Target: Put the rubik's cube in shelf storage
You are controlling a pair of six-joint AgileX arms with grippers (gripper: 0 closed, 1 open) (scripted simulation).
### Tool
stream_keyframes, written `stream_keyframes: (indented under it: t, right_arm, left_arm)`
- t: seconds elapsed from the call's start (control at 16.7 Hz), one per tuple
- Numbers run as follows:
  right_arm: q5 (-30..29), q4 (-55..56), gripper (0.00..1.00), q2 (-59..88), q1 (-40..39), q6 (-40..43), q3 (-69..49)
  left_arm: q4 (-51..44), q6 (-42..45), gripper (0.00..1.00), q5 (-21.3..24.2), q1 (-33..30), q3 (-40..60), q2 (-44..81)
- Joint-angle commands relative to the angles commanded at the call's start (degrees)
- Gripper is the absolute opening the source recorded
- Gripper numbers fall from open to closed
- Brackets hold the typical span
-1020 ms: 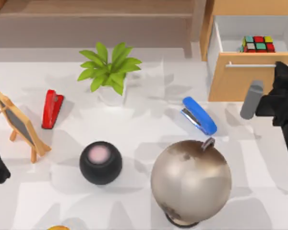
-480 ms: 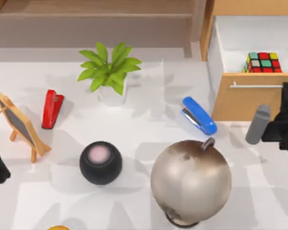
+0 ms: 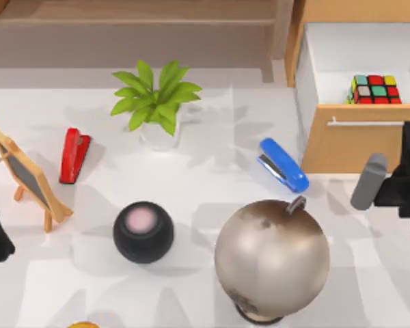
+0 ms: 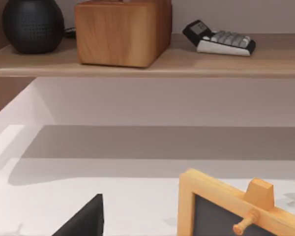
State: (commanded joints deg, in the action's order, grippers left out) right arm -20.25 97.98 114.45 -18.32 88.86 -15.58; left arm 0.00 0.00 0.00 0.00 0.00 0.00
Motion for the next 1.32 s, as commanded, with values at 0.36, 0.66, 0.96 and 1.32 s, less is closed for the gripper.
stream_keyframes:
  t: [0.36, 0.66, 0.96, 1.32]
  right_arm:
    - [0.00, 0.00, 0.68, 0.00, 0.00, 0.00, 0.00]
    - [0.00, 0.00, 1.00, 0.00, 0.00, 0.00, 0.00]
    - [0.00, 0.00, 1.00, 0.00, 0.00, 0.00, 0.00]
    - [-0.71, 1.57, 1.00, -0.23, -0.76, 0.01, 1.62]
  left_arm:
    - [0.00, 0.00, 1.00, 0.00, 0.00, 0.00, 0.00]
    - [0.00, 0.00, 1.00, 0.00, 0.00, 0.00, 0.00]
    - [0.00, 0.00, 1.00, 0.00, 0.00, 0.00, 0.00]
    - [0.00, 0.00, 1.00, 0.00, 0.00, 0.00, 0.00]
